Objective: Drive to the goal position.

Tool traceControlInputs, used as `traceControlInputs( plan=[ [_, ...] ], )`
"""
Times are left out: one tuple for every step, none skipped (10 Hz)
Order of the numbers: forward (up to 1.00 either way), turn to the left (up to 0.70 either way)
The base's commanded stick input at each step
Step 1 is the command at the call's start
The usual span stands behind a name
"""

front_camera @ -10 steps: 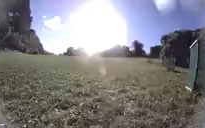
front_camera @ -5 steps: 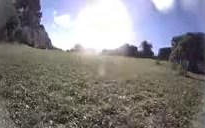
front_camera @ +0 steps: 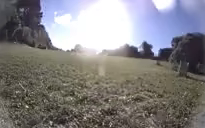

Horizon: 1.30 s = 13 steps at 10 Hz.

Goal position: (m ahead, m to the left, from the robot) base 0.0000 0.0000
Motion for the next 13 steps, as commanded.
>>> traceControlInputs(
  plan=[
    [0.00,-0.21],
    [0.00,-0.32],
    [0.00,-0.43],
    [0.00,-0.50],
    [0.00,-0.50],
    [0.00,-0.50],
    [0.00,-0.50],
    [0.00,-0.50],
    [0.00,-0.50],
    [0.00,-0.50],
    [0.00,-0.50],
    [0.00,-0.50],
    [0.00,-0.50]
  ],
)
